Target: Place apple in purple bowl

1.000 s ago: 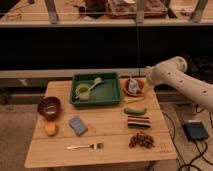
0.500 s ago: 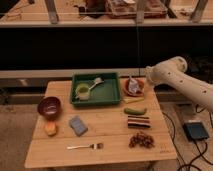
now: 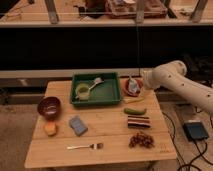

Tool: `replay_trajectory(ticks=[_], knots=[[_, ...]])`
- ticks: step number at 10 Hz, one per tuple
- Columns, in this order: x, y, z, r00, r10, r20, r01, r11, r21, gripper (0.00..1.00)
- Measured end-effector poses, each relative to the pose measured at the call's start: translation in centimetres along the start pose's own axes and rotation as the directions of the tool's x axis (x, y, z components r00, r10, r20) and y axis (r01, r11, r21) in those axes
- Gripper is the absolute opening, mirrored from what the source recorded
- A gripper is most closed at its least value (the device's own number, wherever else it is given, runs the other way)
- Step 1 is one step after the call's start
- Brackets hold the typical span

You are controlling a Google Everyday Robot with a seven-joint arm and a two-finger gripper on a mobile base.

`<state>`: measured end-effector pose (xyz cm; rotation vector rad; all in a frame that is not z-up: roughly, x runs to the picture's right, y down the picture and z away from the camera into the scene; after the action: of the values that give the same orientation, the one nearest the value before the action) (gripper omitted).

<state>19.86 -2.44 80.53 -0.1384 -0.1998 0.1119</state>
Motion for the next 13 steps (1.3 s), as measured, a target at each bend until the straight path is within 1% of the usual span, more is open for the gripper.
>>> replay_trajectory(ticks=[1, 2, 3, 4, 6, 7, 8, 9, 10, 11, 12, 13], knots=[[-3.1, 1.7, 0.0, 0.998, -0.047, 0.034, 0.048, 0.999, -0.019, 0.80], [-5.7, 3.2, 0.0, 0.994, -0.089, 0.064, 0.091, 0.995, -0.036, 0.80], [-8.3, 4.9, -0.1, 0.987, -0.128, 0.094, 0.134, 0.990, -0.053, 0.80], [-10.1, 6.2, -0.2, 0.981, -0.155, 0.121, 0.164, 0.984, -0.071, 0.80], [-15.5, 10.3, -0.5, 0.959, -0.206, 0.195, 0.235, 0.962, -0.138, 0.80], [-17.6, 11.8, -0.6, 0.948, -0.224, 0.224, 0.263, 0.951, -0.163, 0.80], [-19.9, 13.7, -0.7, 0.937, -0.241, 0.253, 0.293, 0.937, -0.191, 0.80], [-22.7, 16.3, -1.0, 0.926, -0.251, 0.284, 0.319, 0.920, -0.226, 0.80], [-24.5, 18.0, -1.1, 0.919, -0.256, 0.301, 0.335, 0.909, -0.249, 0.80], [-27.0, 20.1, -1.1, 0.909, -0.268, 0.320, 0.359, 0.893, -0.270, 0.80], [-28.3, 21.4, -1.2, 0.903, -0.278, 0.327, 0.374, 0.884, -0.281, 0.80], [-28.5, 21.6, -1.2, 0.902, -0.280, 0.328, 0.377, 0.882, -0.282, 0.80]])
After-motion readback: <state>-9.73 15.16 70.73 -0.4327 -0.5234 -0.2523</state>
